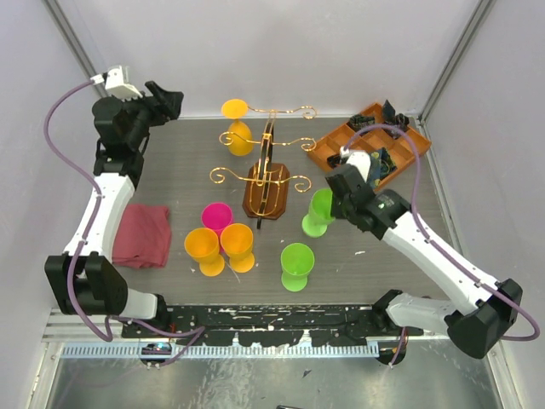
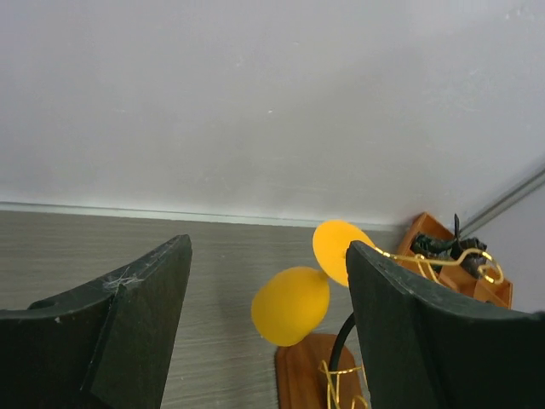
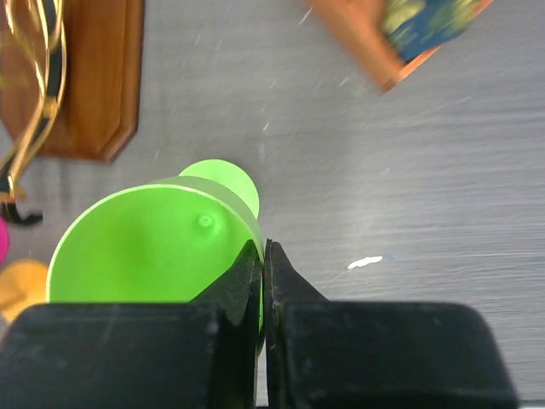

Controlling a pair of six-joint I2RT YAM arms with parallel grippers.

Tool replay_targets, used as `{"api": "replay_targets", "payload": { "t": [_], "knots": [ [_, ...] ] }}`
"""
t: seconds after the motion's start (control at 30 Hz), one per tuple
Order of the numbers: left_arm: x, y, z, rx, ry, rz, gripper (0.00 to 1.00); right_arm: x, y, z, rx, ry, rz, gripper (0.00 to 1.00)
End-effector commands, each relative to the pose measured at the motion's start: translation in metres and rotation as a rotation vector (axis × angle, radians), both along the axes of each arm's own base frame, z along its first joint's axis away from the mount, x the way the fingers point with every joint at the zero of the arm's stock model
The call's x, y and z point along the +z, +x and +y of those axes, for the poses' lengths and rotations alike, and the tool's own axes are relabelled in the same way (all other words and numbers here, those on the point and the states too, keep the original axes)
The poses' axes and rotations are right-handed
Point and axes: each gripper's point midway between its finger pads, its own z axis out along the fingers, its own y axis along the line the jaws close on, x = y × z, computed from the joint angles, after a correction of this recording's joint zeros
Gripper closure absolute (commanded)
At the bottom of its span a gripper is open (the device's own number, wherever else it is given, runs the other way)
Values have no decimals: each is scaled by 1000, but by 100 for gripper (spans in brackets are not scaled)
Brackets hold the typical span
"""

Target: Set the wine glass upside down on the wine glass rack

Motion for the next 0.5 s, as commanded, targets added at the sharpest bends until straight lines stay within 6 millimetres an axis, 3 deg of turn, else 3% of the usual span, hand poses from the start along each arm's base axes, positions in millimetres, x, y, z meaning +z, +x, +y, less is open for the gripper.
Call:
{"api": "replay_targets", "payload": {
  "t": [0.0,0.1,0.2,0.27,0.37,0.47],
  "knots": [
    [19,0,16,101,-88,90,20,81,25,-54,-228,-211,-193,99],
    [28,-3,18,126,-149,139,20,135,33,-88,-367,-327,-302,99],
    [30,-5,17,138,-234,181,20,211,45,-107,-463,-323,-500,99],
    [33,-6,13,131,-319,193,20,260,54,-106,-466,-275,-653,100],
    [38,-6,3,92,-479,213,20,317,66,-90,-359,-208,-874,99],
    [37,-6,-3,72,-705,245,22,354,80,-72,-284,-206,-1052,99]
  ]
}}
